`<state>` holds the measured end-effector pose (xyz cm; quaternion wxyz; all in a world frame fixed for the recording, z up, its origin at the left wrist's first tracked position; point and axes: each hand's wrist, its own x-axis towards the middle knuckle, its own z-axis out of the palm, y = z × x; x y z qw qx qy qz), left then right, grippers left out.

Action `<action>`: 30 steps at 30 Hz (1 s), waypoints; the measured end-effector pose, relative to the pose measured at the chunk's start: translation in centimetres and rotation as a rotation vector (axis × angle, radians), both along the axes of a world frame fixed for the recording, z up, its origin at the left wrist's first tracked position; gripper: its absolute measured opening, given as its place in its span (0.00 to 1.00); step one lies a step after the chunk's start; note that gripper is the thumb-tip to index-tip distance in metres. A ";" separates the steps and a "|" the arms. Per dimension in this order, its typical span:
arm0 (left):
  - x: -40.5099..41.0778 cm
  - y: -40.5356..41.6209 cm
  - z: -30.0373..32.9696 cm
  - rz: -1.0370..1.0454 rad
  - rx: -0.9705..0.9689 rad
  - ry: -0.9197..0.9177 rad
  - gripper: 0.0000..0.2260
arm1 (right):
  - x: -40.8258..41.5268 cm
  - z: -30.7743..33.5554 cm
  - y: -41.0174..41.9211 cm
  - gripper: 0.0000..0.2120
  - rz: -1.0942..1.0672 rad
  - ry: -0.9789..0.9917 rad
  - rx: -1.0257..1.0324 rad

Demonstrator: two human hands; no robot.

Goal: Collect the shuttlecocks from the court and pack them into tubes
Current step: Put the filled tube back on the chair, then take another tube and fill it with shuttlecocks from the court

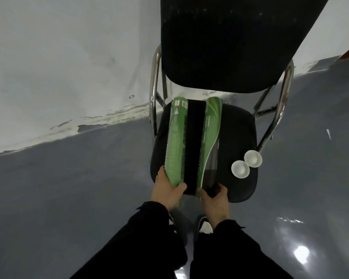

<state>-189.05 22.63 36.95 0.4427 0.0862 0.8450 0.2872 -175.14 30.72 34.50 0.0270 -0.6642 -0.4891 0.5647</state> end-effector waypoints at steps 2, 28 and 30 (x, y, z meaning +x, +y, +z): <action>-0.5 -0.4 1.2 0.044 0.022 -0.019 0.46 | 0.1 0.7 0.3 0.33 0.030 -0.031 -0.016; 5.5 -9.7 28.7 0.380 0.286 0.155 0.26 | -4.2 30.1 -4.7 0.12 0.481 0.517 -0.241; 7.0 -12.6 31.0 0.492 0.303 0.200 0.27 | -4.3 31.9 -6.9 0.14 0.619 0.520 -0.250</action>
